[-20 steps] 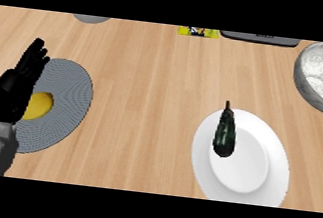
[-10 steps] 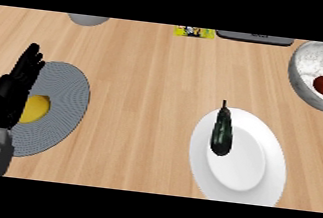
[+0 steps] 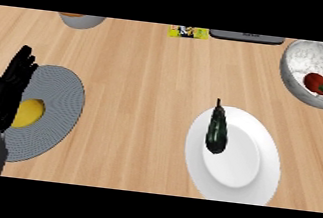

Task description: Pick the bell pepper from the plate and place it in the bowl

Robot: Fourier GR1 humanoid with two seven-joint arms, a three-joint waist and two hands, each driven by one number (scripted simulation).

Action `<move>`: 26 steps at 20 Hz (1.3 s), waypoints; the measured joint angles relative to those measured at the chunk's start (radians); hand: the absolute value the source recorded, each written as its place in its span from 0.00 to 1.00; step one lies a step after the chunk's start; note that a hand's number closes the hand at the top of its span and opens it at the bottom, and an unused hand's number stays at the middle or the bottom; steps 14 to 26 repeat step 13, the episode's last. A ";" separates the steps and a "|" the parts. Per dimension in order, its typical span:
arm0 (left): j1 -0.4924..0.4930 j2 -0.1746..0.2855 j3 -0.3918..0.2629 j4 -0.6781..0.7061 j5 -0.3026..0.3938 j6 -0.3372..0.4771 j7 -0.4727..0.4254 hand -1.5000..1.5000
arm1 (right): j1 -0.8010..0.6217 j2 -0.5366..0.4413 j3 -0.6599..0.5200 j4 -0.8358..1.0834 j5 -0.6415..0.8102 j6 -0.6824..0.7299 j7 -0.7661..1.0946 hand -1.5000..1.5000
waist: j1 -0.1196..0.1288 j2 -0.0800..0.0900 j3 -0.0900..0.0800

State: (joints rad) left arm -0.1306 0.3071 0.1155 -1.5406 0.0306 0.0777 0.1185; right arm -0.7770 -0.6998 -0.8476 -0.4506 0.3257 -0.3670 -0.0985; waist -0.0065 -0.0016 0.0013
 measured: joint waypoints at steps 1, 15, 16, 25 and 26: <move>0.003 0.003 0.006 -0.003 0.003 -0.002 0.002 0.50 | 0.039 -0.001 -0.012 -0.017 -0.022 0.028 -0.016 0.00 | -0.004 -0.001 -0.001; 0.012 -0.007 0.013 -0.030 -0.015 -0.001 0.026 0.50 | 0.420 0.074 -0.121 -0.392 -0.302 0.358 -0.026 0.00 | -0.014 -0.005 -0.002; 0.012 -0.007 0.013 -0.030 -0.015 -0.001 0.026 0.50 | 0.420 0.074 -0.121 -0.392 -0.302 0.358 -0.026 0.00 | -0.014 -0.005 -0.002; 0.012 -0.007 0.013 -0.030 -0.015 -0.001 0.026 0.50 | 0.420 0.074 -0.121 -0.392 -0.302 0.358 -0.026 0.00 | -0.014 -0.005 -0.002; 0.012 -0.007 0.013 -0.030 -0.015 -0.001 0.026 0.50 | 0.420 0.074 -0.121 -0.392 -0.302 0.358 -0.026 0.00 | -0.014 -0.005 -0.002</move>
